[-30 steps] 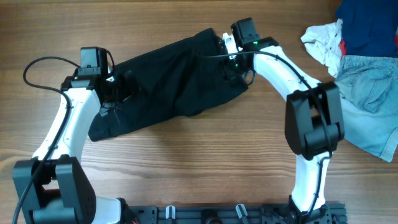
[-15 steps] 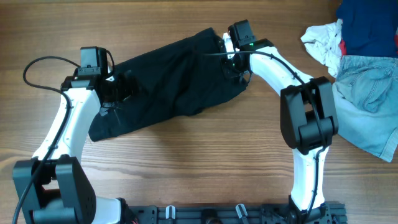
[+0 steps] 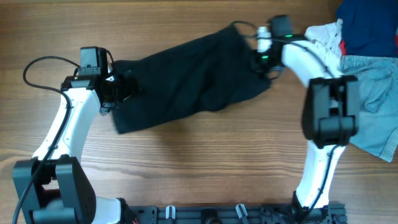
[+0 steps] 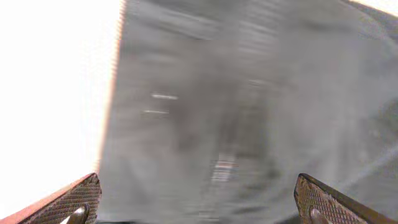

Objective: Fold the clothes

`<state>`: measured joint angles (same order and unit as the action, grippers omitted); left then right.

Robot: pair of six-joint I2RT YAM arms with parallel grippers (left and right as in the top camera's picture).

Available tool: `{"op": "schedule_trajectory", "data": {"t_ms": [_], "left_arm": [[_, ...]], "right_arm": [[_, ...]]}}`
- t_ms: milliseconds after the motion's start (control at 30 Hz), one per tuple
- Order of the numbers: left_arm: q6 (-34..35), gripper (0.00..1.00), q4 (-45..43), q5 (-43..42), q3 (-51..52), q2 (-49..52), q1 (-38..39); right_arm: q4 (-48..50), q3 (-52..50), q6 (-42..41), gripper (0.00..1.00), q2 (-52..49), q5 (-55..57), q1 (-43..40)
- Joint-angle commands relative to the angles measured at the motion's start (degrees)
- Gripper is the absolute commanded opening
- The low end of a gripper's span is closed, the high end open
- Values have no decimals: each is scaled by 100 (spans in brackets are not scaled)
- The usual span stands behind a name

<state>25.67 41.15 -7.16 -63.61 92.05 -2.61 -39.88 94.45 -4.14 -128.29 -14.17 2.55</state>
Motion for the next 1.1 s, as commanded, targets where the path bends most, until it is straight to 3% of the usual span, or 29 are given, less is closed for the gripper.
{"op": "schedule_trajectory", "data": {"t_ms": [0,267,333,433,533,633,667,800,900,967,1067], "left_arm": [[33,100,17,-72,-68,59,28],[31,99,-140,-289,-68,66,28],[26,81,-378,-601,-68,66,28],[26,33,-841,-940,-68,92,70],[7,19,-1128,-933,-68,195,205],[7,13,-1281,-931,-68,446,363],[7,5,-1298,-931,-68,546,396],[7,4,-1311,-929,-68,887,413],[4,4,-1316,-929,-68,922,374],[4,4,-1355,-929,-70,909,363],[7,4,-1325,-933,-70,909,361]], "right_arm": [[-306,-26,0,4,111,-87,-640],[-417,-26,247,4,111,-396,-621],[-420,-26,249,4,111,-396,-553],[-435,-26,247,4,111,-398,-496],[-448,-26,254,4,111,-509,-485],[-476,-26,264,4,111,-525,-485],[-476,-26,267,4,111,-522,-485],[-472,-26,273,4,114,-520,-485],[-459,-24,273,59,247,-525,-492],[-402,24,409,70,476,-525,-492],[-205,133,417,65,765,-546,-503]]}}
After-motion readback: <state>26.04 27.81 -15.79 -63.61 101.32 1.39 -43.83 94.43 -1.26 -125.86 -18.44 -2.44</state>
